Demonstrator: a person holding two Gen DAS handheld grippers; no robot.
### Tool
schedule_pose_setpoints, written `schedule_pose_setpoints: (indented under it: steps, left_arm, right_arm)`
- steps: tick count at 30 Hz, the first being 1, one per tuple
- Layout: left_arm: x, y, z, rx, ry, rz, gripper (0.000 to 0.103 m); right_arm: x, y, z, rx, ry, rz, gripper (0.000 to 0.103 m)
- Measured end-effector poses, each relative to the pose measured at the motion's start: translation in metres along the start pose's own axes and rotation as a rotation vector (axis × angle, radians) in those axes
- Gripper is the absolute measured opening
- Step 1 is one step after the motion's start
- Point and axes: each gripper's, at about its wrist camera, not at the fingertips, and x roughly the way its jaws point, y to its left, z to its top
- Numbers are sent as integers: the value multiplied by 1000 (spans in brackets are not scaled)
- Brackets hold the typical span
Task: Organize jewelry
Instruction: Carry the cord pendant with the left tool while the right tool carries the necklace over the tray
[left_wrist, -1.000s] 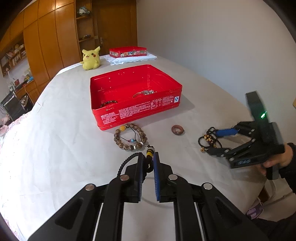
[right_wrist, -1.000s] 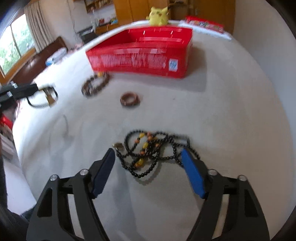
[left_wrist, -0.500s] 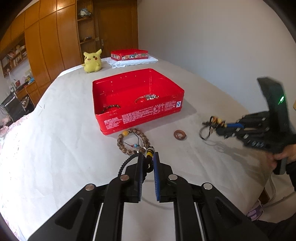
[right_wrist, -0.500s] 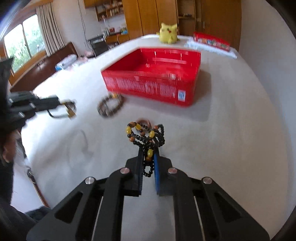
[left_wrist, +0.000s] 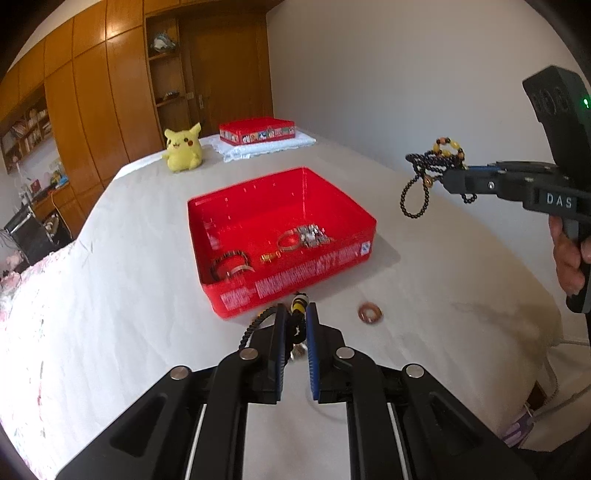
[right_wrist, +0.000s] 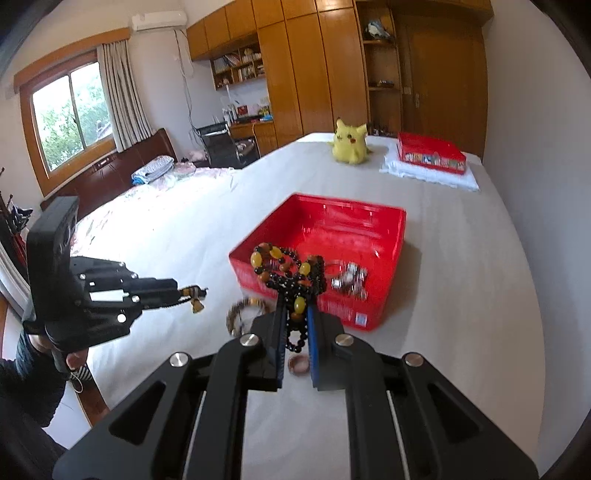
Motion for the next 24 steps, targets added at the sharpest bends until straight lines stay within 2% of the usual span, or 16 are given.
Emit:
schedule_pose_setpoints:
  steps: [10, 17, 24]
  left_arm:
    - [24, 23, 44, 7, -17, 32, 10]
    - [47, 34, 66, 1, -10, 23, 10]
    - [75, 41, 85, 3, 2, 8, 10]
  right_arm:
    - [28, -11, 38, 6, -12, 20, 8]
    - [50, -15, 53, 4, -11, 27, 8]
    - [89, -31, 64, 29, 21, 24, 8]
